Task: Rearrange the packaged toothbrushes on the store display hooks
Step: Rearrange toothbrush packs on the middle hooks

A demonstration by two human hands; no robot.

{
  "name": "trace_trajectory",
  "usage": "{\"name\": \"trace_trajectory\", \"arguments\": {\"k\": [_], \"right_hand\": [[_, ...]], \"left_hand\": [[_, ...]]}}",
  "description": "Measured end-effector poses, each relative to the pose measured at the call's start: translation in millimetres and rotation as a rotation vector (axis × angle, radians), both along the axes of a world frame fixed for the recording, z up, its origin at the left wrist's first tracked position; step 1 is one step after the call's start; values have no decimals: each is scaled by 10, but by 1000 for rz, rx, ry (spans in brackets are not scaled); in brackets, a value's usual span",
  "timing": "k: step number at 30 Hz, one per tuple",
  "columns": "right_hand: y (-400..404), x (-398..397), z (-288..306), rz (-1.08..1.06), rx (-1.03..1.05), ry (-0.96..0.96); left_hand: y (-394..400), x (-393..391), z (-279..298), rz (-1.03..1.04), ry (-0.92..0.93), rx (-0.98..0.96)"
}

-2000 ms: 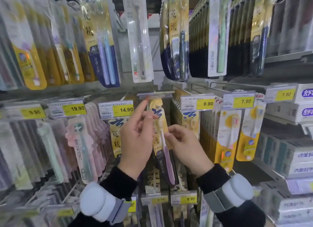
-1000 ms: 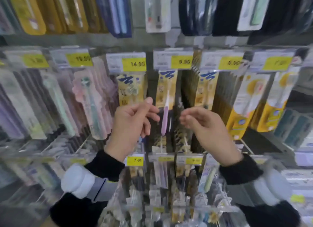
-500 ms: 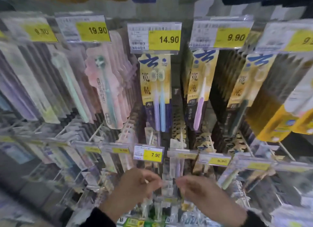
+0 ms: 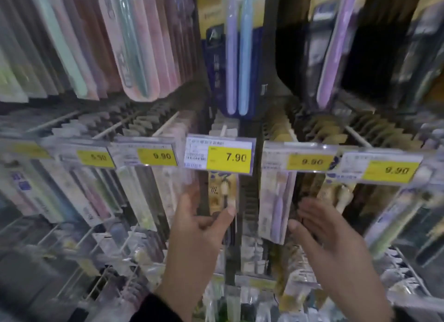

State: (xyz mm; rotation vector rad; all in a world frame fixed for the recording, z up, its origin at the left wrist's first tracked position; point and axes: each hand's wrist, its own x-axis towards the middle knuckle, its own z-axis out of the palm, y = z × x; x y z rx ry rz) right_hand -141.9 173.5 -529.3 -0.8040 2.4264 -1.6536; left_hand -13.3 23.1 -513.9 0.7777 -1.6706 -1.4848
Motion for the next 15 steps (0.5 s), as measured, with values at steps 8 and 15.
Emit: {"name": "trace_trajectory", "arguments": {"k": [8,15], "right_hand": [[-122,-68,186,17,-170,-63],[-257,-85,153,23,-256,-48]], "left_hand": [[-85,-146,-208,-32,91,47],[-185,-186,-198,-18,138,82]]}}
